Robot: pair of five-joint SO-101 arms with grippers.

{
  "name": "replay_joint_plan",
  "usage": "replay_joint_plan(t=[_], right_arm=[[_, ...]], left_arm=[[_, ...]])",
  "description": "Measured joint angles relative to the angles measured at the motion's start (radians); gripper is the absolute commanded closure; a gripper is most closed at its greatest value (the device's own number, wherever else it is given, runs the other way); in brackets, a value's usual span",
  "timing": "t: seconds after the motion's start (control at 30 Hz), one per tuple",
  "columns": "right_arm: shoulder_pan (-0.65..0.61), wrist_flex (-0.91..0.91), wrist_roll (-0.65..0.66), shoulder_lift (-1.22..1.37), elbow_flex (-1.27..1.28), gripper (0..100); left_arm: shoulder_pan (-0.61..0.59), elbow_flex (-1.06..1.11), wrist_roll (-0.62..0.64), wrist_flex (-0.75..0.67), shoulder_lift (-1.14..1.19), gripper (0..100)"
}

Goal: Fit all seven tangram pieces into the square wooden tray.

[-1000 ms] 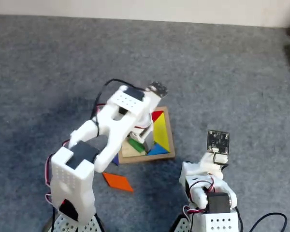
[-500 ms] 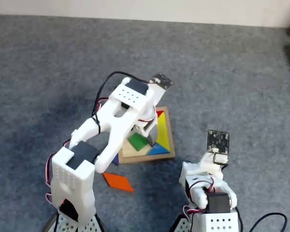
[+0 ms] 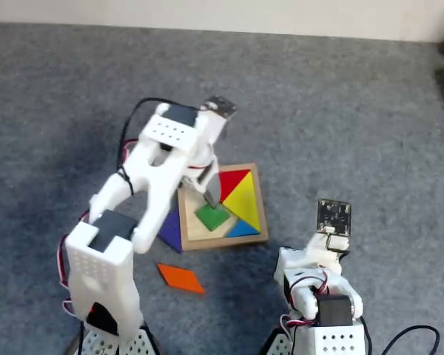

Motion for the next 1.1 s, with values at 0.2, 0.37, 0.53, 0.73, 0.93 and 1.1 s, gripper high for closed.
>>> replay_joint_plan(t=[0.2, 0.37, 0.53, 0.73, 0.93, 1.1], right_arm=[[0.0, 0.0, 0.0, 0.0, 0.0, 99.3], [0.0, 0.0, 0.0, 0.0, 0.0, 99.3], [0.0, 0.0, 0.0, 0.0, 0.0, 99.3], [0.0, 0.0, 0.0, 0.0, 0.0, 99.3], [0.0, 0.0, 0.0, 0.0, 0.0, 99.3], [0.0, 0.0, 0.0, 0.0, 0.0, 99.3]], left_arm=[[-0.087, 0.0, -0.025, -0.015, 0.0, 71], [-0.091, 0.081, -0.043, -0.092, 0.0, 71], [-0.091, 0.143, -0.043, -0.14, 0.0, 71], [-0.075, 0.19, -0.043, -0.143, 0.0, 71], [-0.002, 0.196, -0.043, -0.143, 0.0, 71], [0.006, 0.196, -0.043, -0.141, 0.0, 74]])
